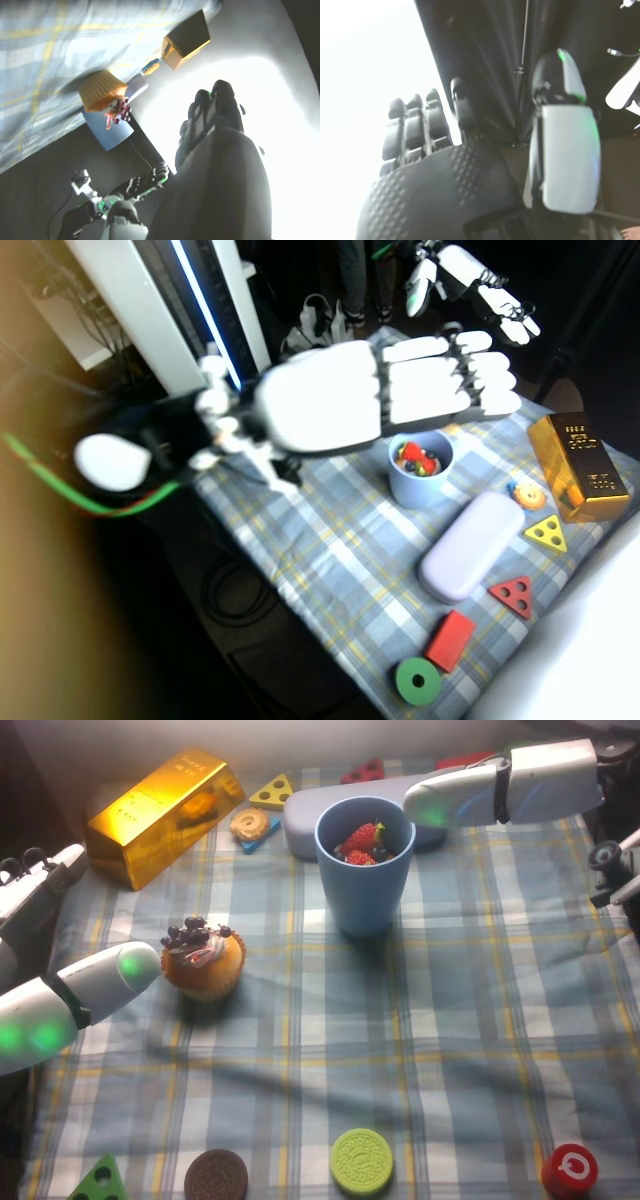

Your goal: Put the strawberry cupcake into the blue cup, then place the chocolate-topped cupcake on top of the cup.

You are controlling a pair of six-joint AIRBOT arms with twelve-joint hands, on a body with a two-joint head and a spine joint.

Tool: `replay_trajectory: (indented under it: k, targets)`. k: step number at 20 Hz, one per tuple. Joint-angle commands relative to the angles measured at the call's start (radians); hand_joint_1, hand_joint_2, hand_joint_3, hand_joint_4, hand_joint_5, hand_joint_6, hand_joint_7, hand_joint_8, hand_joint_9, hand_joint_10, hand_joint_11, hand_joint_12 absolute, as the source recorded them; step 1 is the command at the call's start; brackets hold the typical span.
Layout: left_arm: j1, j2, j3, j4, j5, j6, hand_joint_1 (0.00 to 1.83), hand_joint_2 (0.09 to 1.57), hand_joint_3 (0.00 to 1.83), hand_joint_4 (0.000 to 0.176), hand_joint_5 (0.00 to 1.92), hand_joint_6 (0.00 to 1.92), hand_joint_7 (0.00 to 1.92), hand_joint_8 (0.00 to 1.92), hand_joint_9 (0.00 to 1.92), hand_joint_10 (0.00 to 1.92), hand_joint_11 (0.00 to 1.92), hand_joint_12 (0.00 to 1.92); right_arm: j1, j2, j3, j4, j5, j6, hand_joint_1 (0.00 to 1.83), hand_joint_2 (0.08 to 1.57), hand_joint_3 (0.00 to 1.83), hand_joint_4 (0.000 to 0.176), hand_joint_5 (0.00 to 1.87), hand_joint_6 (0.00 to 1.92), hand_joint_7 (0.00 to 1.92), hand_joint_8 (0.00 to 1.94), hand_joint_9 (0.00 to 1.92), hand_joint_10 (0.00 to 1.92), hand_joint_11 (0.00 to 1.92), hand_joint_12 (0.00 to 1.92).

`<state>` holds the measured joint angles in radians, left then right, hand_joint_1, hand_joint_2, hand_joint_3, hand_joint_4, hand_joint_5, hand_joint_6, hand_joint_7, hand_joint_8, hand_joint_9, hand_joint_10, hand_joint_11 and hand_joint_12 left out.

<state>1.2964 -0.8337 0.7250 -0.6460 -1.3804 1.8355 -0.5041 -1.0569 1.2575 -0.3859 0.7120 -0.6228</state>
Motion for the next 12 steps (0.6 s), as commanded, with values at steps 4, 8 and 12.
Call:
replay_trajectory:
  k: [4,8,12]
  targets:
    - [-0.004,0.003,0.007,0.023,-0.119,-0.004,0.00,0.80,0.00,0.092,0.07,0.00,0.06,0.00,0.05,0.00,0.00,0.00,0.004,0.013,-0.015,0.033,0.116,0.007,0.00,1.00,0.00,0.070,0.11,0.00,0.11,0.01,0.13,0.00,0.02,0.23]
    - [-0.005,0.004,0.007,0.023,-0.122,-0.005,0.00,0.79,0.00,0.101,0.08,0.01,0.07,0.01,0.06,0.01,0.00,0.00,-0.016,0.038,-0.029,0.048,0.120,0.007,0.00,1.00,0.00,0.049,0.07,0.00,0.06,0.00,0.04,0.00,0.00,0.09]
    - [-0.005,0.004,0.011,0.023,-0.122,-0.005,0.00,0.79,0.00,0.097,0.07,0.00,0.07,0.00,0.05,0.00,0.00,0.00,-0.022,0.060,-0.048,0.048,0.128,0.006,0.00,0.99,0.00,0.038,0.07,0.00,0.06,0.00,0.05,0.01,0.00,0.07]
